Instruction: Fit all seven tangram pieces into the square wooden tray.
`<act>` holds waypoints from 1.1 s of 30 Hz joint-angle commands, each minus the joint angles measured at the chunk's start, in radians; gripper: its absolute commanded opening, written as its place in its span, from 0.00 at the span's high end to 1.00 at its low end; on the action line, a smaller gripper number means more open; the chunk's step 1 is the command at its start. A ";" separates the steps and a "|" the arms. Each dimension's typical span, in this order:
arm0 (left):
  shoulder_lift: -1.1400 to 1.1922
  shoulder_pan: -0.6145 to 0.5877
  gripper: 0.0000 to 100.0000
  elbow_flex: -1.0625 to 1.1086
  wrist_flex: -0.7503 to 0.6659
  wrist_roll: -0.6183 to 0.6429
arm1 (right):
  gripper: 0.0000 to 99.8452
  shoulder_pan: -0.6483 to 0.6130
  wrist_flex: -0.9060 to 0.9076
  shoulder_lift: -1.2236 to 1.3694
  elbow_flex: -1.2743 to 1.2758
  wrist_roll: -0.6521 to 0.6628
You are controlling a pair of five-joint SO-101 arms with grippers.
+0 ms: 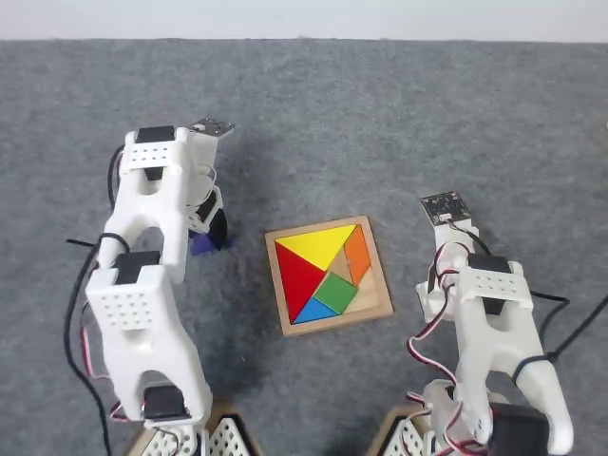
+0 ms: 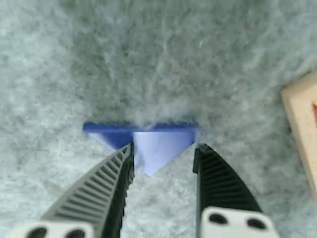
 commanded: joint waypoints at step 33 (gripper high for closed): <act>-0.017 -0.163 0.80 -0.429 0.218 -0.199 | 0.97 0.008 -0.016 -0.008 -0.003 0.011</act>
